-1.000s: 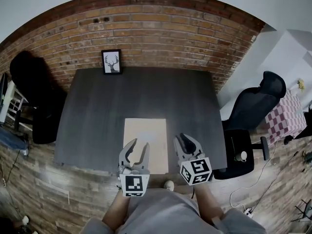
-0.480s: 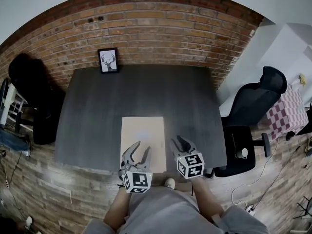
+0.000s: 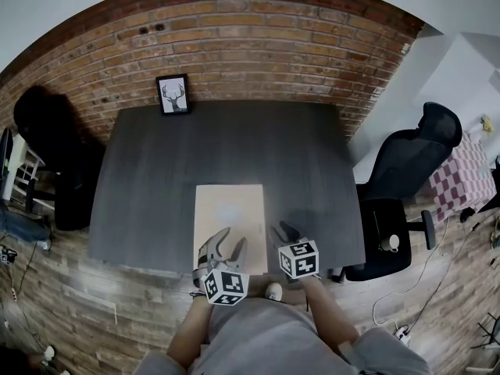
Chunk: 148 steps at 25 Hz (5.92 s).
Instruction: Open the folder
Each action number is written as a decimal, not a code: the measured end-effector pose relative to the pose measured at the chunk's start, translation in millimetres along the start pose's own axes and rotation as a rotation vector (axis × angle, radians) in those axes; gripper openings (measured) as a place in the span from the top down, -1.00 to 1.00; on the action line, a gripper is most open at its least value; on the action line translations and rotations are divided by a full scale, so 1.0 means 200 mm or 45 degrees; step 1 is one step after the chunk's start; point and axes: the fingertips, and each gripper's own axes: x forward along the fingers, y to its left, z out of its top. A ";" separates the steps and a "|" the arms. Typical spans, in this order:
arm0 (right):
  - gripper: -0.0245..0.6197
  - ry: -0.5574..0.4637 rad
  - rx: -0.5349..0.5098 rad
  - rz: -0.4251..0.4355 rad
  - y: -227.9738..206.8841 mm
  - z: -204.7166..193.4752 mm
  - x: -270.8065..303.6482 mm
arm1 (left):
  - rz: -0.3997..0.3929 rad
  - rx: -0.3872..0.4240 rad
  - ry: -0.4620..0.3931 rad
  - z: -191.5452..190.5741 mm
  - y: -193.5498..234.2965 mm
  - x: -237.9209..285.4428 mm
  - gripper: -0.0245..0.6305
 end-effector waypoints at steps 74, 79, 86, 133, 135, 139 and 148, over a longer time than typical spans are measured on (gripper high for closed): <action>0.53 0.399 0.011 -0.020 0.03 -0.45 0.18 | -0.538 0.384 0.325 -0.43 -0.79 -0.01 0.26; 0.53 0.396 0.008 -0.022 0.03 -0.44 0.17 | -0.530 0.405 0.338 -0.46 -0.81 0.01 0.26; 0.53 0.392 0.007 -0.021 0.03 -0.45 0.17 | -0.516 0.462 0.344 -0.49 -0.82 0.06 0.26; 0.53 0.387 -0.040 -0.001 0.04 -0.46 0.19 | -0.280 0.219 0.065 -0.14 -0.60 -0.15 0.91; 0.53 0.389 -0.046 0.005 0.05 -0.46 0.20 | -0.244 0.176 0.040 -0.11 -0.55 -0.18 0.91; 0.53 0.397 -0.064 0.017 0.06 -0.46 0.21 | -0.163 0.096 0.000 -0.06 -0.45 -0.25 0.91; 0.53 0.401 -0.082 0.010 0.03 -0.45 0.20 | 0.033 -0.208 -0.118 0.05 -0.13 -0.45 0.91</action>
